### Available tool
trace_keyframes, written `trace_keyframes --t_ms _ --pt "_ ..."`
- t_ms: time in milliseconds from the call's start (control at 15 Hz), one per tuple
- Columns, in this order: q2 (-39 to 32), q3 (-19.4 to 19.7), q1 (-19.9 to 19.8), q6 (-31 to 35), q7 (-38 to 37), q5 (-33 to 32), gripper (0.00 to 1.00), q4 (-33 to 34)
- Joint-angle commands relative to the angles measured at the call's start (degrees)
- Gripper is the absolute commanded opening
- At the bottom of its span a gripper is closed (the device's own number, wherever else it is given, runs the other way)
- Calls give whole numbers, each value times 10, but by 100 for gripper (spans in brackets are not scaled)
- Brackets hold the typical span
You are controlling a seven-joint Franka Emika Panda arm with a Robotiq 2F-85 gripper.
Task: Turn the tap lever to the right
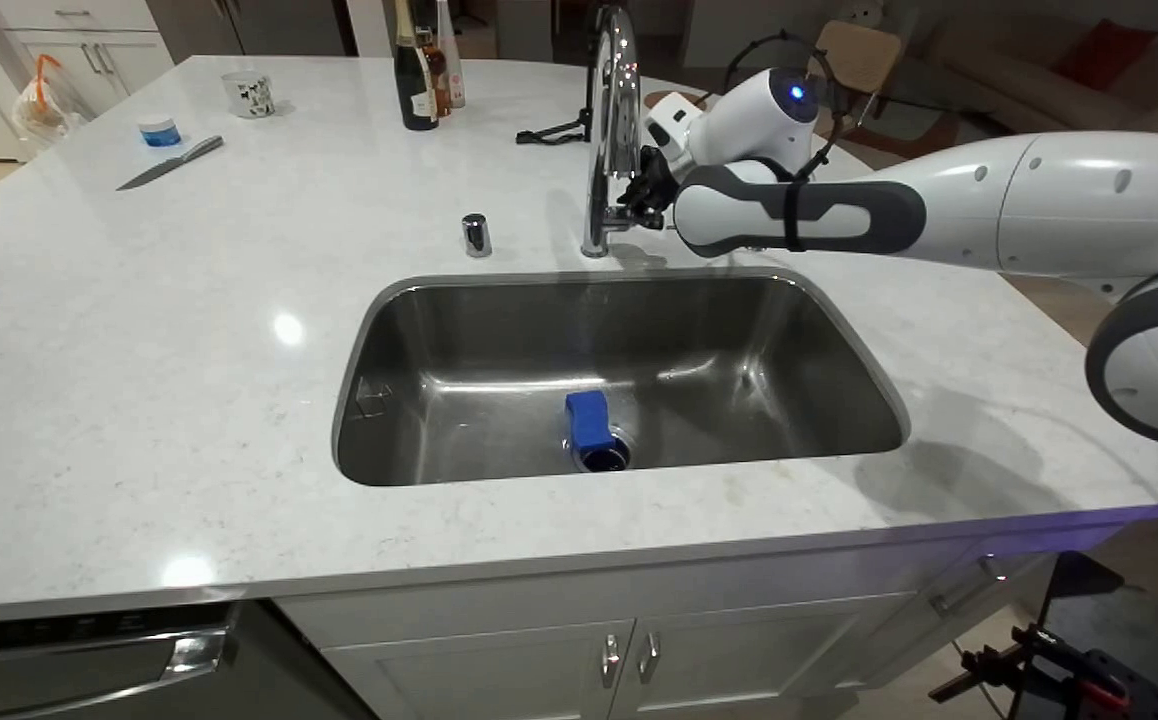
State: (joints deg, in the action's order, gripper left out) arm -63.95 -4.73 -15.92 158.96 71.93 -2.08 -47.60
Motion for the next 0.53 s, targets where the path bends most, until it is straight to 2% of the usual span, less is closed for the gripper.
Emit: trace_keyframes --t_ms 0,467 --pt "-7 -1 -3 8 12 -4 0 17" --pt "-5 12 -1 4 -3 -7 0 14"
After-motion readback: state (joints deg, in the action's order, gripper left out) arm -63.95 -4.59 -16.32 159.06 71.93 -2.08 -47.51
